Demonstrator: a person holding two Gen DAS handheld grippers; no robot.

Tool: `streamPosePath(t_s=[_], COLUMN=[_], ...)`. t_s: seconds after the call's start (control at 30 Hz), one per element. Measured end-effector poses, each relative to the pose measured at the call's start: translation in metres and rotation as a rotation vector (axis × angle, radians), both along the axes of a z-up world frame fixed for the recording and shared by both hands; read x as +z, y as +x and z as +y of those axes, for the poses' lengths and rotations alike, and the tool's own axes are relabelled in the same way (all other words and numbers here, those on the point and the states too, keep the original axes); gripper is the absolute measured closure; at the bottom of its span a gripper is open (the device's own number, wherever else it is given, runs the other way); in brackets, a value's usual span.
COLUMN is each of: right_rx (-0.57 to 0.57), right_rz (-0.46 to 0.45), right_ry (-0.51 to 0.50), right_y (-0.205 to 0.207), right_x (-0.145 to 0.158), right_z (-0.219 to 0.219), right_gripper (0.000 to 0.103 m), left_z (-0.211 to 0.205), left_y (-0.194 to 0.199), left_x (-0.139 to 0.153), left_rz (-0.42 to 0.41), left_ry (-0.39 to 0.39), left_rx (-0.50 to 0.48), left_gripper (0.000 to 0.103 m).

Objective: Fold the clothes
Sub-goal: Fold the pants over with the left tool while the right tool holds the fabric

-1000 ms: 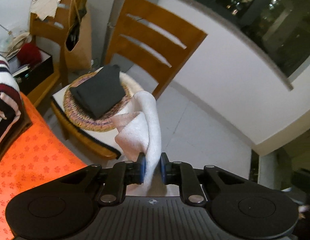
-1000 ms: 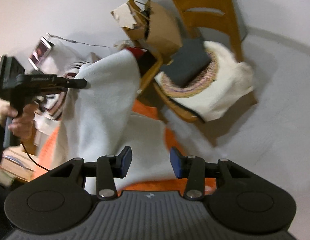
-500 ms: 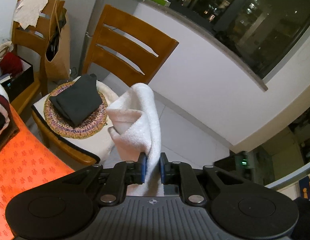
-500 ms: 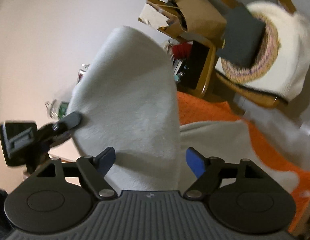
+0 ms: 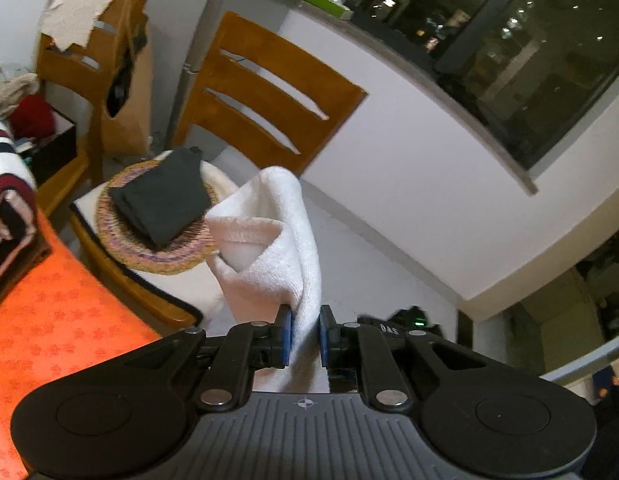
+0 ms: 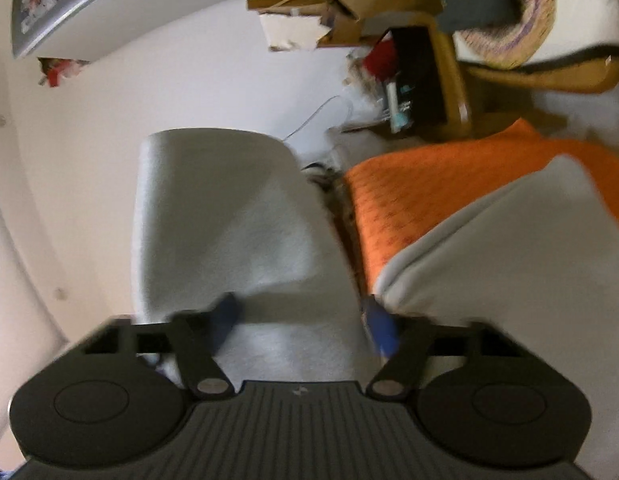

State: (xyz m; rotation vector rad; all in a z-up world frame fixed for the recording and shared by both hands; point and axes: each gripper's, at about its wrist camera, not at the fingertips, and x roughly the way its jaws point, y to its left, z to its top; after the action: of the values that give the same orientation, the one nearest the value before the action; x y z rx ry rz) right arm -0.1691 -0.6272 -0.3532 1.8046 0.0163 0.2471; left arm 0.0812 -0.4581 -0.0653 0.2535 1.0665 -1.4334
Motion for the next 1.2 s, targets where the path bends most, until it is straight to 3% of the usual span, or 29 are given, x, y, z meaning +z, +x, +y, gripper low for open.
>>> streamPosePath(t_s=[0.03, 0.13, 0.27, 0.37, 0.47, 0.57, 0.7, 0.73, 0.87, 0.93, 1.07, 1.2], right_rx=[-0.005, -0.035, -0.105, -0.08, -0.08, -0.12, -0.171, -0.172, -0.143, -0.118, -0.09, -0.08], right_rz=[0.008, 0.053, 0.196, 0.421, 0.553, 0.591, 0.648, 0.678, 0.8, 0.852, 0.917, 0.868], right_ry=[-0.014, -0.061, -0.19, -0.384, -0.558, -0.741, -0.931, -0.97, -1.008, -0.942, -0.753, -0.501], right_y=[-0.004, -0.02, -0.067, -0.089, -0.095, -0.082, -0.065, -0.064, -0.076, -0.089, -0.118, -0.137], right_x=[0.004, 0.019, 0.073, 0.136, 0.195, 0.241, 0.259, 0.258, 0.236, 0.211, 0.165, 0.118], right_z=[0.0, 0.001, 0.001, 0.01, 0.027, 0.04, 0.045, 0.044, 0.038, 0.033, 0.029, 0.029], right_gripper=[0.084, 0.09, 0.092, 0.093, 0.094, 0.095, 0.091, 0.086, 0.078, 0.078, 0.077, 0.074], left_z=[0.0, -0.003, -0.012, -0.026, -0.039, -0.047, -0.054, -0.055, -0.059, -0.06, -0.059, -0.056], left_y=[0.002, 0.008, 0.007, -0.004, -0.015, -0.012, 0.003, 0.008, 0.022, 0.026, 0.024, 0.021], left_x=[-0.001, -0.011, -0.027, -0.039, -0.048, -0.058, -0.075, -0.079, -0.084, -0.086, -0.09, -0.101], left_rz=[-0.008, -0.016, -0.01, 0.006, -0.016, -0.087, -0.195, -0.213, -0.219, -0.201, -0.146, -0.135], left_ry=[0.008, 0.041, 0.075, 0.088, 0.101, 0.129, 0.188, 0.196, 0.217, 0.233, 0.281, 0.332], left_rx=[0.01, 0.028, 0.018, -0.022, -0.046, -0.015, 0.081, 0.107, 0.144, 0.137, 0.099, 0.059], left_gripper=[0.087, 0.087, 0.086, 0.085, 0.084, 0.084, 0.087, 0.089, 0.091, 0.09, 0.08, 0.066])
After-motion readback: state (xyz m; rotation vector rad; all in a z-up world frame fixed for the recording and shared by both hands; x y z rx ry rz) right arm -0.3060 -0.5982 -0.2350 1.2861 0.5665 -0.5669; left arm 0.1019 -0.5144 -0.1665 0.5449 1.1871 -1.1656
